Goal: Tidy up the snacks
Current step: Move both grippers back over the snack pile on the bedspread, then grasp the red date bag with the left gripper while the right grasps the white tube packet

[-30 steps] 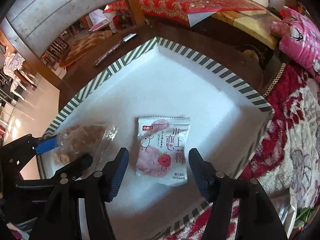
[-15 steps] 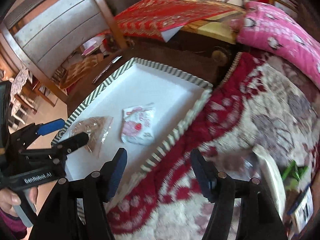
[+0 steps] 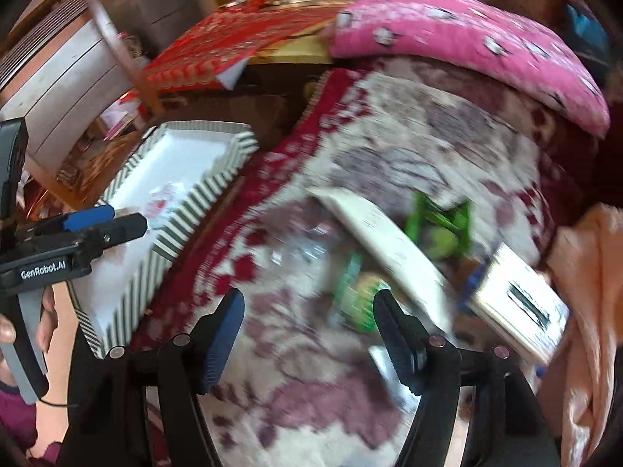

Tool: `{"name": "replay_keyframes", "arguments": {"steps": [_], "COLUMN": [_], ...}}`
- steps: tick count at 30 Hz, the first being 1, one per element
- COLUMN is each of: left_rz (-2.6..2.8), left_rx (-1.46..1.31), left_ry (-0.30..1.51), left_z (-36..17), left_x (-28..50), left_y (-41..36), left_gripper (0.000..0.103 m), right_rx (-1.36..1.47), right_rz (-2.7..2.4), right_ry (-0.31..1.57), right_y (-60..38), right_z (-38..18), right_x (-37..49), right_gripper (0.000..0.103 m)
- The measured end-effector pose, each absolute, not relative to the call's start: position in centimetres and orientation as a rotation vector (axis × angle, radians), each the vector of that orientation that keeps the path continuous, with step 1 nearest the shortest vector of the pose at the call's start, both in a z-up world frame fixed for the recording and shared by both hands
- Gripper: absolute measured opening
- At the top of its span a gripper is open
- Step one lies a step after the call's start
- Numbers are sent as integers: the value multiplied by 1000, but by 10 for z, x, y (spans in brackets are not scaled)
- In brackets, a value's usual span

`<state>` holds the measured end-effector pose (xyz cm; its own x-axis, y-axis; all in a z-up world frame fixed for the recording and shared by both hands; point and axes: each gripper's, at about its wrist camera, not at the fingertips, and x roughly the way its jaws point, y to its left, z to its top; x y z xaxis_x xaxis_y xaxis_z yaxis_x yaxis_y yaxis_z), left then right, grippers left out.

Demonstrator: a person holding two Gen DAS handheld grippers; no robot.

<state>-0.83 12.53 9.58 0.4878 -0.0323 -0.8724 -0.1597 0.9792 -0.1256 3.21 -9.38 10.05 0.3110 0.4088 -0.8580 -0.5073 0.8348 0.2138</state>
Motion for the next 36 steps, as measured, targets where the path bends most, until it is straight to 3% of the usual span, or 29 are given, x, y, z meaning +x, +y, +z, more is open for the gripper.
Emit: {"name": "replay_keyframes", "arguments": {"steps": [22, 26, 29, 36], "left_rz": [-61, -145, -171, -193], "left_rx": [-204, -245, -222, -247], "left_ry": [1207, 1206, 1190, 1203], "left_z": [32, 27, 32, 34], "left_x": [93, 96, 92, 83], "left_y": [56, 55, 51, 63], "left_gripper": [81, 47, 31, 27], "right_rx": [-27, -79, -116, -137], "right_rz": [561, 623, 677, 776], "right_ry": [1125, 1124, 1151, 1235], "right_y": [-150, -135, -123, -109], "right_z": [86, 82, 74, 47], "right_x": [45, 63, 82, 124], "right_gripper": [76, 76, 76, 76]}}
